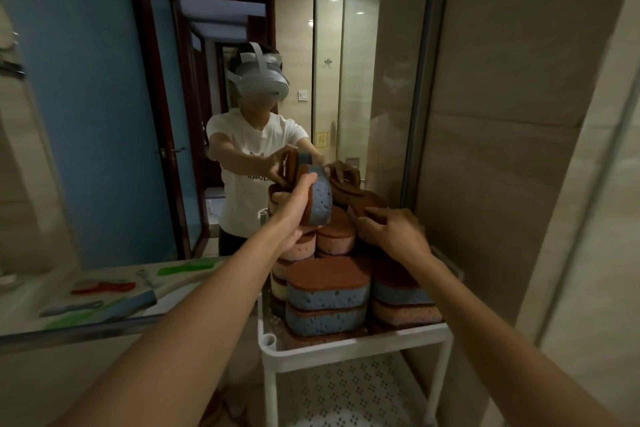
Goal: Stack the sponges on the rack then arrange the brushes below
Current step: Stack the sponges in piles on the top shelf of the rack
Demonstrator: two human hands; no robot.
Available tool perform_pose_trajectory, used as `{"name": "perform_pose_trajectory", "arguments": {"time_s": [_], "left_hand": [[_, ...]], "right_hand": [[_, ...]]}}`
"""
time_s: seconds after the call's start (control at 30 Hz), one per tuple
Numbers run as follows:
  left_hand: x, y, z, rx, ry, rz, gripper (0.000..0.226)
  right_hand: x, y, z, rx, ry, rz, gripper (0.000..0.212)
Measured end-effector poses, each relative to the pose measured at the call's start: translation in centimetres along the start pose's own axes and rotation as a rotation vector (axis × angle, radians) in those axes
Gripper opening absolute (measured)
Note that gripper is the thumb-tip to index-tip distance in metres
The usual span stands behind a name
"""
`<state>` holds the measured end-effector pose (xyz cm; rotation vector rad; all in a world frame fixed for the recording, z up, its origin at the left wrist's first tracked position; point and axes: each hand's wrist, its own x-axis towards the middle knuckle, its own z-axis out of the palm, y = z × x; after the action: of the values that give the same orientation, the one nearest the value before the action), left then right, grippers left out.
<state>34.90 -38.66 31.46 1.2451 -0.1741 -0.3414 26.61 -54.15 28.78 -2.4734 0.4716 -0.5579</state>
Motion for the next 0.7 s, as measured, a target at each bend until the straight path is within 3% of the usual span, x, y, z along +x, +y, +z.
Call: {"name": "perform_pose_trajectory", "arguments": {"time_s": [0.23, 0.47, 0.57, 0.7], "left_hand": [[-0.3, -0.1, -0.1, 0.024, 0.011, 0.015, 0.114], [-0.3, -0.4, -0.1, 0.028, 0.038, 0.037, 0.112], [-1.0, 0.1, 0.1, 0.020, 0.004, 0.013, 0.105], [-1.9, 0.9, 0.3, -0.039, -0.106, -0.085, 0.064]], "right_hand": [[0.2, -0.1, 0.1, -0.144, -0.051, -0.081, 0.044], [1.0, -1.1, -0.7, -0.378, -0.258, -0.133, 0.034], [1.2, -1.0, -0.9, -0.465, -0.322, -0.151, 0.034], [-0.6, -1.8, -1.6, -0.308, -0.217, -0.155, 0.028]]}}
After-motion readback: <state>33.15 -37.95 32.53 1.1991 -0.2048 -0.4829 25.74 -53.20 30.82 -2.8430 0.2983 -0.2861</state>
